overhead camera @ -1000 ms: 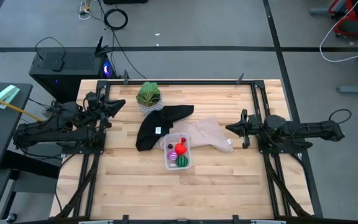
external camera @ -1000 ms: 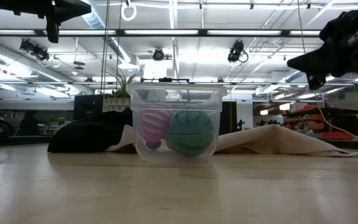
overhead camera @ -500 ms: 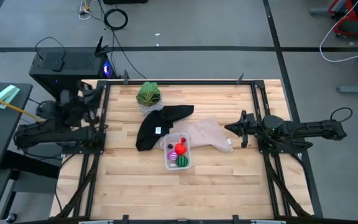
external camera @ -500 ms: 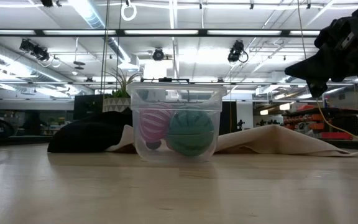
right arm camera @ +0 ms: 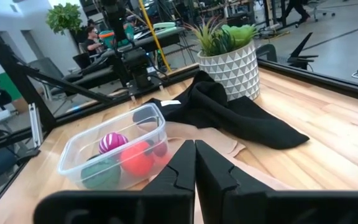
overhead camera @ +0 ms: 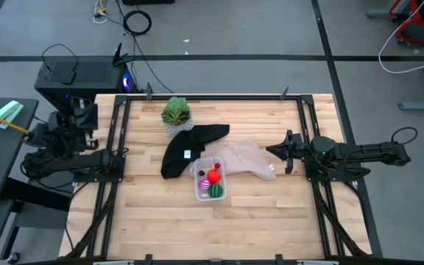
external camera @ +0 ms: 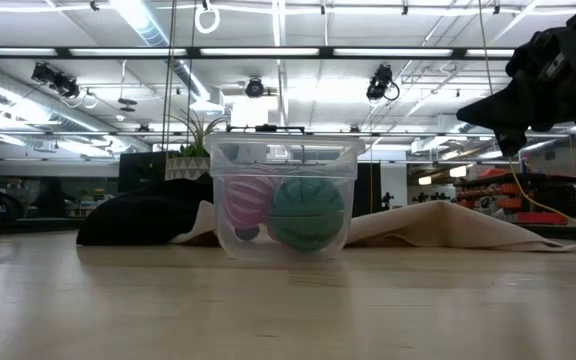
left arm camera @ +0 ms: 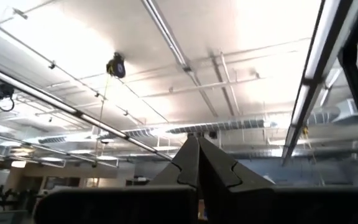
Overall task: Pick and placing Produce into tupperware
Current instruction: Return To Home Position
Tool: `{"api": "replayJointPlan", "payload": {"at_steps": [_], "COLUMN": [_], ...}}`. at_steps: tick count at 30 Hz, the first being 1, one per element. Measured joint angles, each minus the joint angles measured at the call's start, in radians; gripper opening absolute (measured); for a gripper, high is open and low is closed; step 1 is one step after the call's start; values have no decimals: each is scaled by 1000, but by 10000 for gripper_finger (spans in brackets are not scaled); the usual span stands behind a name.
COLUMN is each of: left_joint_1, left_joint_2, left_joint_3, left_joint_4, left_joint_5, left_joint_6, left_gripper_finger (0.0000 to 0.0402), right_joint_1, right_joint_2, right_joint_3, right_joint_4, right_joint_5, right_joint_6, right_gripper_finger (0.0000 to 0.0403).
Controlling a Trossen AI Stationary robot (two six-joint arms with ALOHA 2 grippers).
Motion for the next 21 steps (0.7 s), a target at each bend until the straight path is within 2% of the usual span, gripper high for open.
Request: {"api": "replayJointPlan", "payload": {"at_steps": [9, 11, 13, 19, 21], "left_joint_1": [0, 0, 0, 0, 0], "left_joint_2": [0, 2, 1, 0, 0], "left_joint_3": [-7, -38, -83, -288, -349], "left_joint_4": [-287, -286, -193, 267, 364], "left_joint_5": [1, 1, 1, 1, 1], "left_joint_6": [-32, -45, -45, -34, -36], "left_gripper_finger": [8, 6, 7, 11, 7], "right_joint_1": [0, 0, 0, 0, 0], "right_joint_2": [0, 0, 0, 0, 0], "right_joint_3": [0, 0, 0, 0, 0], "right_joint_4": [0, 0, 0, 5, 5], "right_joint_5": [0, 0, 1, 22, 22], "right_joint_6": [2, 10, 25, 60, 63], "right_gripper_finger": [10, 10, 9, 5, 7]}}
